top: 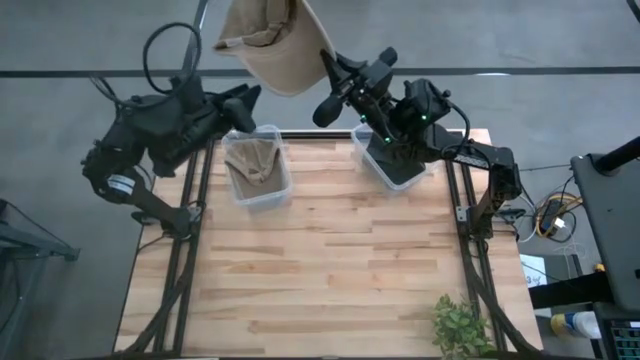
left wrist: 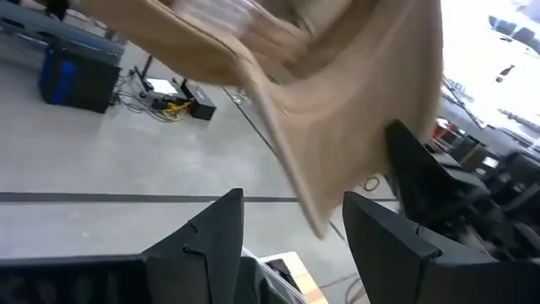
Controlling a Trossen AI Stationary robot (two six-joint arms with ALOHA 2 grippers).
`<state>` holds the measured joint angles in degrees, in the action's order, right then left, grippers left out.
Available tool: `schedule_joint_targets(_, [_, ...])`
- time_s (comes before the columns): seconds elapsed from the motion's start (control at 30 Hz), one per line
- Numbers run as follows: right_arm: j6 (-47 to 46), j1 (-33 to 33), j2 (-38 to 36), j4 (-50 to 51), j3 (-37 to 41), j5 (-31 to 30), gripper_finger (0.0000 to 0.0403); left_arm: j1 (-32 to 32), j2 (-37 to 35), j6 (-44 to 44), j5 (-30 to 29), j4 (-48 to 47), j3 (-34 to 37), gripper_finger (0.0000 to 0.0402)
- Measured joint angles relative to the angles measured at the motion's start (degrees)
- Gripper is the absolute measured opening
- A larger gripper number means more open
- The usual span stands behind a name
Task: Pick & Place hat
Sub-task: Put the brown cap into the left transparent bin
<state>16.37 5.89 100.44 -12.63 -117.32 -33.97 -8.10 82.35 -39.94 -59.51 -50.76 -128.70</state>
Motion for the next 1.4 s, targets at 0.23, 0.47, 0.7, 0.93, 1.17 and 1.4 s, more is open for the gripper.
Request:
schedule_joint_targets(0.23, [-0.64, -1.35, -0.06, 0.06, -0.11, 3.22, 0.0011, 0.90, 0.12, 0.77, 0.05, 4.89, 2.50, 0.0195])
schedule_joint_targets(0.47, [0.30, -1.83, -0.08, 0.38, -0.09, 3.83, 0.0011, 0.92, 0.02, 2.20, 0.08, 5.83, 2.49, 0.0176])
schedule_joint_targets(0.7, [0.14, -1.88, -0.10, 0.40, -0.04, 4.08, 0.0012, 0.90, 0.17, 3.81, 1.85, 5.80, 2.49, 0.0047])
schedule_joint_targets(0.93, [0.14, -1.88, -0.10, 1.94, -0.04, 4.40, 0.0017, 1.68, -0.87, 5.43, 2.51, 5.71, 1.99, 0.0009])
schedule_joint_targets(1.17, [-5.68, -0.83, -0.45, 9.84, -0.90, 5.79, 0.0069, 1.79, -3.81, 5.74, 1.92, 2.41, 1.99, 0.0006])
schedule_joint_targets(1.4, [-5.39, -0.57, -0.74, 18.64, -2.00, 5.32, 0.0177, 2.35, -6.95, -2.56, 1.92, -8.61, 1.99, 0.0006])
